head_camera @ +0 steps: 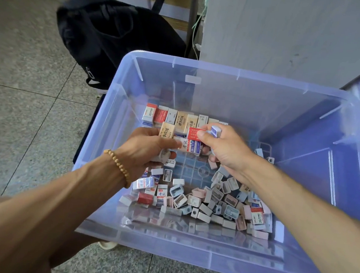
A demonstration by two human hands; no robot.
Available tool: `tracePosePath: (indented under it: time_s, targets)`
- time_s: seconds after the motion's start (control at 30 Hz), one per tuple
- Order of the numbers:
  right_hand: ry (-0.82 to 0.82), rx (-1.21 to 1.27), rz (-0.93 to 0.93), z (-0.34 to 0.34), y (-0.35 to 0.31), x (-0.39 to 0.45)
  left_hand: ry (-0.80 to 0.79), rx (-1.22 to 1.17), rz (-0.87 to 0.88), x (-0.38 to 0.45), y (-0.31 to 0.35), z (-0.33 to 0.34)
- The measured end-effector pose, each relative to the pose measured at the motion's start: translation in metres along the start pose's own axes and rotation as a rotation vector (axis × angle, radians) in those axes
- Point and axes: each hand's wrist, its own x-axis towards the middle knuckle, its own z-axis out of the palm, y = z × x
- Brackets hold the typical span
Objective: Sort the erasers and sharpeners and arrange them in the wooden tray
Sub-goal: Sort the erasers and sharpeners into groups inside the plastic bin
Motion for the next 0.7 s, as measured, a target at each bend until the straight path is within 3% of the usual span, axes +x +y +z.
tracePosePath:
  time_s: [0.13,0.3,0.53,0.7]
  targets:
    - [0.034,0.035,0.03,-0.005,-0.003,-0.004,0.023,-0.003,0.02,0.001,0.0,0.0]
    - [-0.14,-0.084,0.021,-0.013,-0.007,-0.008,0.035,-0.065,0.04,0.0,0.003,0.003]
    - [-0.132,-0.128,0.035,-0.007,-0.004,-0.004,-0.009,-0.081,0.028,-0.005,0.006,0.006]
    - [0.094,-0.01,0.053,0.004,-0.006,0.017,0.081,0.063,-0.036,-0.012,-0.001,-0.007]
